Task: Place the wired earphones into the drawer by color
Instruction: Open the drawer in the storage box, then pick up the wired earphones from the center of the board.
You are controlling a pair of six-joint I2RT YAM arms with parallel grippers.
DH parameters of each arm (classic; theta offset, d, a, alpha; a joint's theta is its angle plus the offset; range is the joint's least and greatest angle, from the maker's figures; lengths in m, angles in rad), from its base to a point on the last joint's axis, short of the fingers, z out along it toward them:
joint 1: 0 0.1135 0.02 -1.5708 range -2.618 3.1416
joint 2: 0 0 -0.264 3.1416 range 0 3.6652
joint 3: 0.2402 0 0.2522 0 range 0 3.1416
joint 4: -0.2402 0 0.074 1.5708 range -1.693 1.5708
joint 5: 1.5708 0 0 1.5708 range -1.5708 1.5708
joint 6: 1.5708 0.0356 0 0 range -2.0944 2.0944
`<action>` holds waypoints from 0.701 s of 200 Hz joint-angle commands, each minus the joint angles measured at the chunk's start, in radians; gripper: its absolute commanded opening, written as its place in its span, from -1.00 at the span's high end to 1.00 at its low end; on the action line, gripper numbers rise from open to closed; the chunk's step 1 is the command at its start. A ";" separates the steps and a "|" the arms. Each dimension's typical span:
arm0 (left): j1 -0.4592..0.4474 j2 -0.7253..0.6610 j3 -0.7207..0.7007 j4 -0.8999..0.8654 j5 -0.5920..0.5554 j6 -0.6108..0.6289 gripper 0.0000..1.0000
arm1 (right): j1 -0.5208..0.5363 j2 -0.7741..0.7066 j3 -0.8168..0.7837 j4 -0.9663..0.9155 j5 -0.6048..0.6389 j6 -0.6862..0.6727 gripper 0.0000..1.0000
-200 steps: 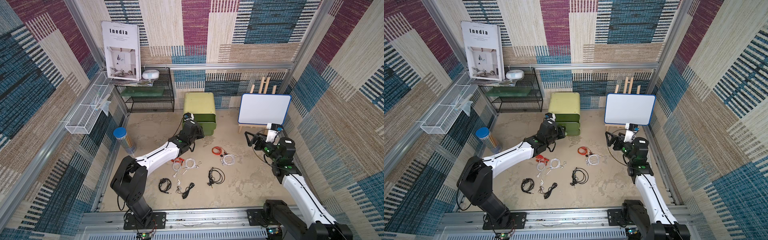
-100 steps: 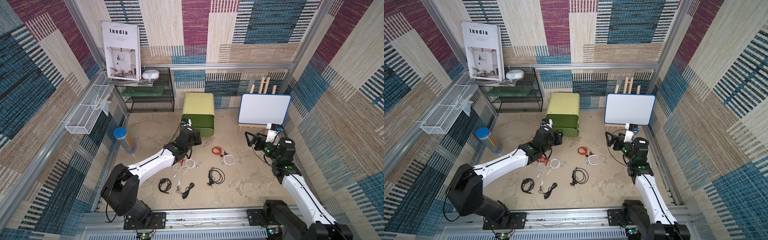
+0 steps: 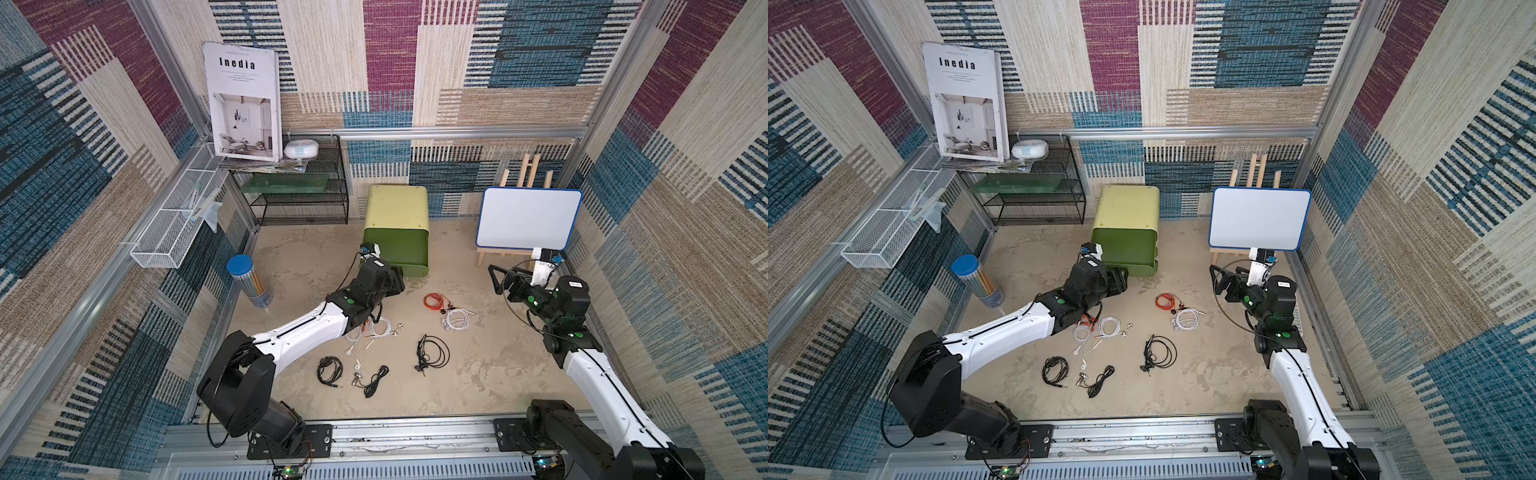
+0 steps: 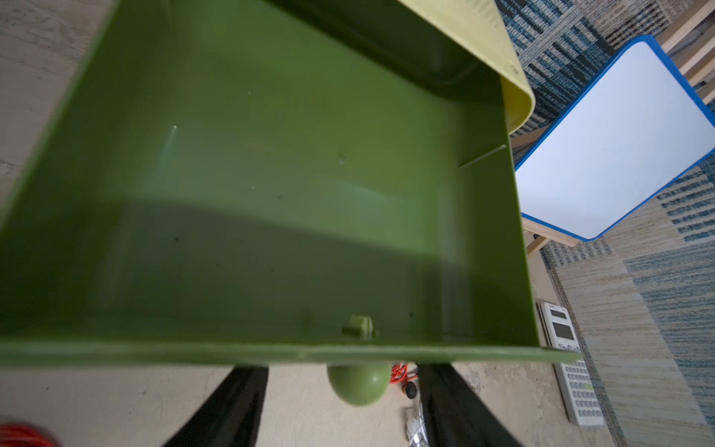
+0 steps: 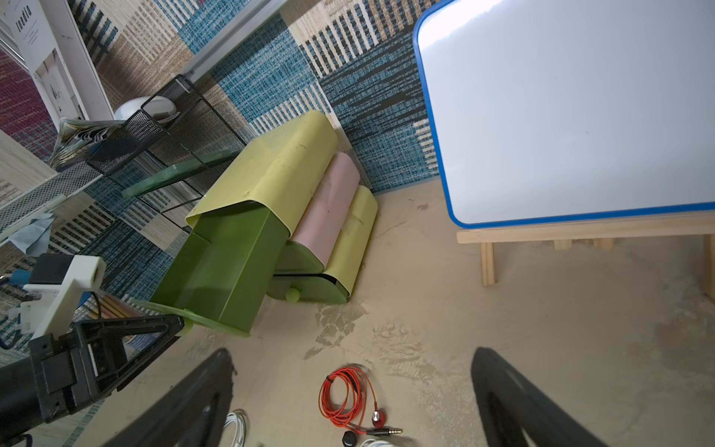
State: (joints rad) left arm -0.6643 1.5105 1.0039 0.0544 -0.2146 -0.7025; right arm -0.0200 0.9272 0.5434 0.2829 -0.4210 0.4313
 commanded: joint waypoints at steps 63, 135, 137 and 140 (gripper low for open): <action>0.000 -0.196 -0.118 -0.058 -0.039 0.065 -0.90 | 0.013 0.157 0.031 0.060 -0.199 -0.019 -0.83; 0.002 -0.528 -0.365 -0.107 -0.134 0.330 -0.99 | 0.147 0.420 0.186 -0.141 -0.110 -0.149 -0.75; 0.002 -0.534 -0.369 -0.110 -0.135 0.337 -0.99 | 0.150 0.427 0.191 -0.147 -0.109 -0.151 -0.74; 0.003 -0.540 -0.376 -0.115 -0.135 0.346 -0.99 | 0.156 0.443 0.201 -0.158 -0.106 -0.154 -0.74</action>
State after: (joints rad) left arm -0.6640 1.0237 0.6708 -0.0322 -0.3126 -0.4904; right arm 0.1074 1.2926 0.6926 0.2298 -0.5564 0.3328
